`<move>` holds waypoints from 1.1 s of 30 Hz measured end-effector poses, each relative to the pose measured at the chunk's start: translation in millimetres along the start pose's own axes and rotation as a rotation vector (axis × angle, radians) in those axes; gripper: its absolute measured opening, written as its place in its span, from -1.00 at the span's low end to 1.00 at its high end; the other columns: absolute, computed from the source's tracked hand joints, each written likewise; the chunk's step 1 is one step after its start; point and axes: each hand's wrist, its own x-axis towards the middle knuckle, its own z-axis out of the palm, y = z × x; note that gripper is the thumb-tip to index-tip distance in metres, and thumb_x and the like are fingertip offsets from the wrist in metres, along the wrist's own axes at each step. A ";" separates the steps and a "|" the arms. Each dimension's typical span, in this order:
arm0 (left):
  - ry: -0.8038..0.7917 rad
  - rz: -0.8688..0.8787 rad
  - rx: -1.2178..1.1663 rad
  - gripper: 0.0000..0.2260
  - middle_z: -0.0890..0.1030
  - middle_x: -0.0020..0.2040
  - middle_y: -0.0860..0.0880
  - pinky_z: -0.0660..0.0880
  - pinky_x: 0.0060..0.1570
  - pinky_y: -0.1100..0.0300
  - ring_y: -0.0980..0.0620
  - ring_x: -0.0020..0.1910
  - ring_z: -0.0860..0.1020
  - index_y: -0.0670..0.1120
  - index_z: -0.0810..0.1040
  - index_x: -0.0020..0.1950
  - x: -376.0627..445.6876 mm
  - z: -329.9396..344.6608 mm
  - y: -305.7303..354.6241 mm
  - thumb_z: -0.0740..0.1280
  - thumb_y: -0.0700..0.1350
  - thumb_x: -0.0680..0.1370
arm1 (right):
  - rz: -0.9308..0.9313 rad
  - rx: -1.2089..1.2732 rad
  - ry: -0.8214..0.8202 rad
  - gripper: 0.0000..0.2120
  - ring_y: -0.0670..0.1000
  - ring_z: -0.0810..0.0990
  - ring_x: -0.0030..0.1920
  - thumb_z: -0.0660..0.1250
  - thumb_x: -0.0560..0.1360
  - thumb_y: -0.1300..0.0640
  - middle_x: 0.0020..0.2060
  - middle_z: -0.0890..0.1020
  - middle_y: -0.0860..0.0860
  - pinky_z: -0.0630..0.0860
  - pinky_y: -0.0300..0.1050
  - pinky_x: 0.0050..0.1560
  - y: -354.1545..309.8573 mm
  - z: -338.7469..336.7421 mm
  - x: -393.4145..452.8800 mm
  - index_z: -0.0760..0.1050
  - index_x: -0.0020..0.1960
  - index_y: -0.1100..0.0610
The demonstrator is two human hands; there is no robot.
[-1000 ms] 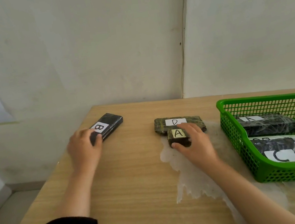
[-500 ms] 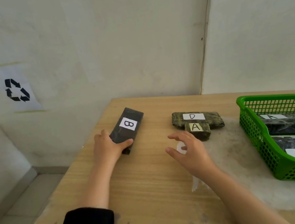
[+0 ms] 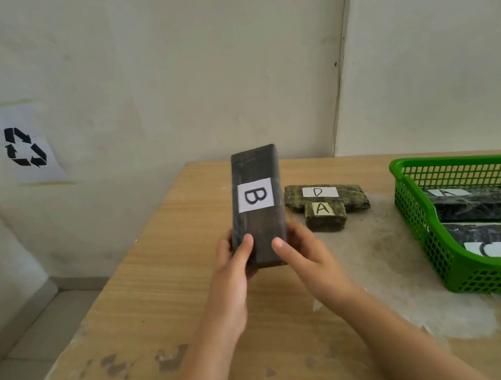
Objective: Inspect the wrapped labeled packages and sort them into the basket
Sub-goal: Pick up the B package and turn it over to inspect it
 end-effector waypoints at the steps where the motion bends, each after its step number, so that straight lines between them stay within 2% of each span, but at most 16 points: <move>1: -0.022 -0.001 0.038 -0.80 0.64 0.08 -0.02 0.51 0.09 0.06 0.04 0.05 0.60 -0.02 0.49 0.21 -0.4 1.8 -0.8 0.23 -0.15 0.60 | 0.008 0.064 0.040 -0.61 -0.06 0.62 0.12 0.35 0.45 -0.04 0.11 0.64 -0.01 0.58 -0.12 0.10 -0.3 -2.9 -1.1 0.45 0.24 0.05; 2: -0.039 0.000 0.074 -0.83 0.64 0.07 0.01 0.51 0.10 0.06 0.07 0.05 0.60 0.00 0.51 0.18 0.5 2.0 0.0 0.22 -0.12 0.61 | 0.012 0.113 0.066 -0.69 -0.04 0.64 0.09 0.36 0.48 0.05 0.07 0.66 -0.02 0.59 -0.12 0.05 -1.6 -8.3 -2.5 0.47 0.21 0.03; 4: -0.067 0.013 0.152 -0.81 0.62 0.12 0.03 0.48 0.19 0.00 0.07 0.13 0.56 0.02 0.52 0.17 8.9 -1.2 3.9 0.24 0.00 0.59 | 0.016 0.188 0.066 -0.70 0.00 0.67 0.03 0.37 0.48 0.18 0.00 0.69 -0.02 0.60 -0.16 -0.06 -4.2 -24.9 -5.3 0.49 0.21 0.04; 7: -0.108 0.091 0.192 -0.46 0.52 0.28 0.03 0.47 0.23 0.02 0.09 0.21 0.53 0.02 0.36 0.37 24.9 -5.6 17.5 0.38 0.16 0.46 | 0.016 0.208 0.031 -0.61 0.04 0.68 0.01 0.37 0.40 0.18 0.01 0.70 0.01 0.63 -0.07 -0.12 -8.4 -54.2 -8.9 0.52 0.23 0.05; 10: -0.136 0.199 0.112 -0.26 0.56 0.25 0.00 0.54 0.12 0.06 0.05 0.14 0.61 0.01 0.27 0.44 43.0 -4.6 31.7 0.51 0.06 0.34 | -0.003 0.191 0.057 -0.59 0.10 0.67 0.05 0.45 0.41 0.19 0.08 0.67 0.07 0.65 0.12 -0.10 -9.4 -69.7 -8.3 0.53 0.24 0.07; 12: -0.095 0.227 0.067 -0.30 0.60 0.07 -0.03 0.60 -0.08 0.05 0.00 -0.07 0.66 0.02 0.30 0.41 54.3 -4.5 37.0 0.55 -0.05 0.34 | -0.004 0.255 0.154 -0.63 0.07 0.69 -0.02 0.42 0.38 0.14 -0.03 0.71 0.03 0.66 0.03 -0.16 -9.8 -73.7 -5.9 0.55 0.18 0.09; 14: -0.094 0.259 0.087 -0.50 0.55 -0.13 -0.05 0.61 -0.26 0.10 0.03 -0.28 0.59 -0.04 0.45 0.25 61.8 -3.3 40.0 0.53 -0.09 0.36 | 0.012 0.342 0.264 -0.66 0.00 0.68 -0.11 0.38 0.35 0.08 -0.14 0.71 0.00 0.62 -0.13 -0.24 -11.5 -76.9 -3.9 0.56 0.12 0.09; 15: -0.125 0.271 0.092 -0.58 0.55 -0.15 -0.06 0.61 -0.26 0.11 0.04 -0.29 0.59 -0.07 0.49 0.16 63.5 -1.1 39.5 0.52 -0.11 0.36 | 0.025 0.387 0.317 -0.64 -0.01 0.67 -0.11 0.38 0.35 0.06 -0.12 0.69 0.02 0.60 -0.14 -0.24 -11.7 -78.5 -2.7 0.56 0.13 0.10; 19: -0.207 0.242 -0.045 -0.61 0.62 0.05 -0.09 0.64 -0.08 0.02 -0.09 0.01 0.66 -0.08 0.48 0.10 56.6 11.3 16.9 0.49 -0.27 0.34 | 0.098 0.608 0.497 -0.52 0.14 0.62 0.11 0.40 0.34 -0.04 0.08 0.66 0.16 0.58 0.08 0.06 -7.6 -80.7 -0.2 0.52 0.17 0.19; 21: -0.199 0.215 -0.064 -0.60 0.61 0.08 -0.09 0.64 -0.09 0.06 -0.11 0.05 0.65 -0.09 0.46 0.13 53.1 16.3 5.7 0.45 -0.27 0.33 | 0.144 0.630 0.537 -0.52 0.14 0.65 0.08 0.42 0.30 -0.08 0.05 0.68 0.16 0.58 0.09 0.09 -6.0 -76.4 0.5 0.52 0.13 0.17; 23: -0.176 0.199 -0.027 -0.55 0.61 0.11 -0.10 0.63 -0.06 0.10 -0.08 0.04 0.66 -0.09 0.46 0.22 53.4 16.3 -0.8 0.44 -0.27 0.36 | 0.164 0.541 0.564 -0.54 0.13 0.66 0.05 0.44 0.26 -0.14 0.01 0.69 0.13 0.59 0.12 0.09 -0.9 -73.3 1.8 0.53 0.06 0.11; 26: -0.126 0.195 0.097 -0.44 0.62 0.14 -0.09 0.61 0.00 0.16 0.03 0.03 0.66 -0.08 0.45 0.35 55.6 10.3 -0.3 0.49 -0.15 0.37 | 0.135 0.428 0.561 -0.66 0.13 0.66 0.04 0.46 0.36 -0.12 0.00 0.68 0.13 0.57 0.19 0.14 0.5 -74.3 3.0 0.50 0.01 0.06; 29: -0.129 0.239 0.133 -0.37 0.61 0.17 -0.05 0.56 0.10 0.08 0.04 0.10 0.62 -0.02 0.44 0.36 52.6 8.3 0.2 0.50 0.12 0.34 | 0.089 0.341 0.519 -0.71 0.14 0.66 0.01 0.47 0.36 -0.09 -0.01 0.67 0.14 0.60 0.16 0.08 -1.9 -76.9 1.4 0.50 -0.02 0.01; 31: -0.090 0.281 0.139 -0.49 0.63 0.11 0.01 0.54 0.06 0.14 0.09 0.08 0.61 0.06 0.52 0.22 46.9 11.7 1.5 0.41 0.24 0.34 | 0.063 0.267 0.487 -0.81 0.08 0.68 -0.09 0.45 0.40 -0.02 -0.07 0.66 0.11 0.64 0.04 -0.09 -3.0 -75.7 -1.0 0.47 -0.07 -0.04; 33: -0.066 0.347 0.198 -0.67 0.65 -0.07 0.06 0.53 -0.12 0.33 0.18 -0.08 0.63 0.03 0.54 0.04 39.7 15.5 2.3 0.39 0.22 0.43 | 0.030 0.213 0.487 -0.84 -0.01 0.68 -0.21 0.43 0.44 0.07 -0.16 0.65 0.05 0.60 -0.05 -0.21 -5.1 -75.1 -3.8 0.45 -0.08 -0.05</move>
